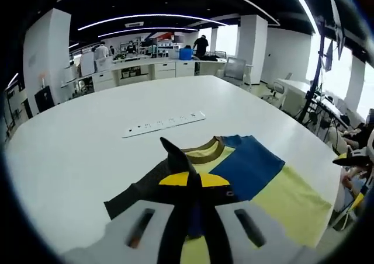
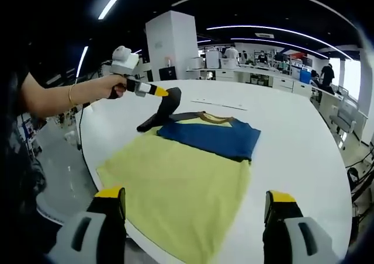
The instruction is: Fold the garment on the visible template until the final outline fits inside the template.
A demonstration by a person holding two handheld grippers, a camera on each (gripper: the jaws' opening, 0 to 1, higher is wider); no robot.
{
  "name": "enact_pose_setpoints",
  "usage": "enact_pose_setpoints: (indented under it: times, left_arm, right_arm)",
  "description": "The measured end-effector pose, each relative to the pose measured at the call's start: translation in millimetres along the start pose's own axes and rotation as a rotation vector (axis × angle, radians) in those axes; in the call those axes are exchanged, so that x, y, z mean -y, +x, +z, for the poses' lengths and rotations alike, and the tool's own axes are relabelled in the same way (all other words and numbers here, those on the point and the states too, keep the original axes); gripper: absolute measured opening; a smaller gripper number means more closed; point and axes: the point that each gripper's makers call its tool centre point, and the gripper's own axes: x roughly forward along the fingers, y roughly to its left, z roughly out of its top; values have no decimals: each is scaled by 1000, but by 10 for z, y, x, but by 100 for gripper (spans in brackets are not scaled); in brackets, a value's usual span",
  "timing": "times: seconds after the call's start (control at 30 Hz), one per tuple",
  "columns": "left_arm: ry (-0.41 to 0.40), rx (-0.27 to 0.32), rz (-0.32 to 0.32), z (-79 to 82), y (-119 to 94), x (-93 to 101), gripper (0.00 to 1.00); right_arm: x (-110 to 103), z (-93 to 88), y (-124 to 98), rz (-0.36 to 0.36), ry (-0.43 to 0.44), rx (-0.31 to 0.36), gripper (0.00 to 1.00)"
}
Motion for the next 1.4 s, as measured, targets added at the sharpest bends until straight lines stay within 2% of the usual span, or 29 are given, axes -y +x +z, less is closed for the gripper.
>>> enact_pose_setpoints:
  times: [0.57,0.93,1.4]
  left_arm:
    - [56,16,-106,179,264,590,1]
    - [56,14,-148,174,434,862,1]
    - [69,42,-217,269,531,1203,1]
  right_arm:
    - [-4,-122,-10,1,9,-32,100]
    - [18,-161,14,-1,19,-47,100]
    - [30,-193,9,-10,30,-56,100]
